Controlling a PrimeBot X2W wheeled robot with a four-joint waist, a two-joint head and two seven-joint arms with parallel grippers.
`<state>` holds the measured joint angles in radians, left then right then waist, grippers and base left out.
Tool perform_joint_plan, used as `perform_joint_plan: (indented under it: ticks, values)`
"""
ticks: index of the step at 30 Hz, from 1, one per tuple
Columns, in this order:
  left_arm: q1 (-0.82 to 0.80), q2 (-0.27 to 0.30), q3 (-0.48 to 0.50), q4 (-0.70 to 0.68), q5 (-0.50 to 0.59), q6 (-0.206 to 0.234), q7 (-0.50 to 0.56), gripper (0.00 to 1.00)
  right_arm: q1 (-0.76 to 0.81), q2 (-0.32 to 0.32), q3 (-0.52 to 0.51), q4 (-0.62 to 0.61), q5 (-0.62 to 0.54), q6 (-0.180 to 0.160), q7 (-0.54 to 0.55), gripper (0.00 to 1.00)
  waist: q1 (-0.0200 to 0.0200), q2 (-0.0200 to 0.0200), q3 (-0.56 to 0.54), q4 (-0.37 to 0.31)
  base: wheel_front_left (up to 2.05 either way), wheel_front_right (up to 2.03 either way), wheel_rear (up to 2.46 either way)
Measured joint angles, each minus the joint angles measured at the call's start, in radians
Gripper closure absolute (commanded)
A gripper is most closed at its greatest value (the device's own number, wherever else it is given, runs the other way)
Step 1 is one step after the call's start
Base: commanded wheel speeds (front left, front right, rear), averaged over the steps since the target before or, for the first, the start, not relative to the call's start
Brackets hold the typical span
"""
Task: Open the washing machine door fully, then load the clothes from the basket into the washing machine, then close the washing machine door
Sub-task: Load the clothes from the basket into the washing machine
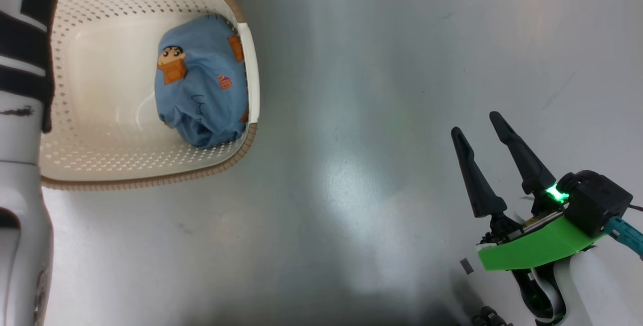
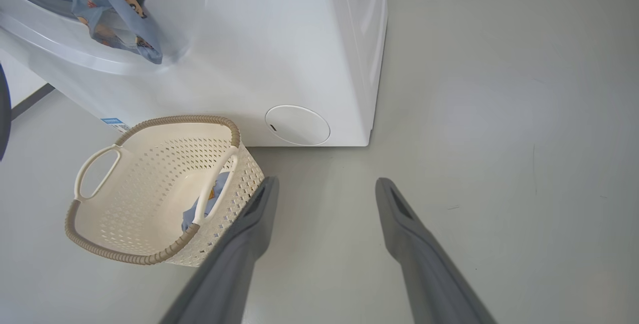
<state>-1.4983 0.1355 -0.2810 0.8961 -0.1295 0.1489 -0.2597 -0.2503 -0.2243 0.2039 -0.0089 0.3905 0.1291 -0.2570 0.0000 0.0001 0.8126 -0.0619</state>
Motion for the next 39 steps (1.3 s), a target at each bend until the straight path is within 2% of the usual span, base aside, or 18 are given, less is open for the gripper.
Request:
perform_joint_plan:
  ticks: [6,15,27,39]
  values:
    - [-0.004,-0.01,0.004,0.042,-0.017,-0.012,0.0,0.0,-0.014,0.0,-0.004,0.008,0.0,0.0,0.0,0.0,0.0,0.0,-0.022,0.009,0.0,0.0,0.0]
    - [0.053,-0.03,0.021,-0.008,-0.043,-0.032,0.0,0.0,-0.026,0.0,-0.018,0.012,0.0,0.0,0.0,0.0,0.0,0.0,-0.057,0.037,0.0,0.0,0.0]
    - [0.279,-0.043,0.053,-0.211,-0.069,-0.039,0.0,0.0,-0.021,0.004,-0.03,0.018,0.0,0.0,0.0,0.0,0.0,0.0,-0.132,0.073,0.0,0.0,0.0]
    - [0.605,-0.049,0.106,-0.48,-0.08,-0.031,0.0,0.0,-0.011,0.015,-0.036,0.019,0.0,0.0,0.0,0.0,0.0,0.0,-0.194,0.086,0.0,0.0,0.0]
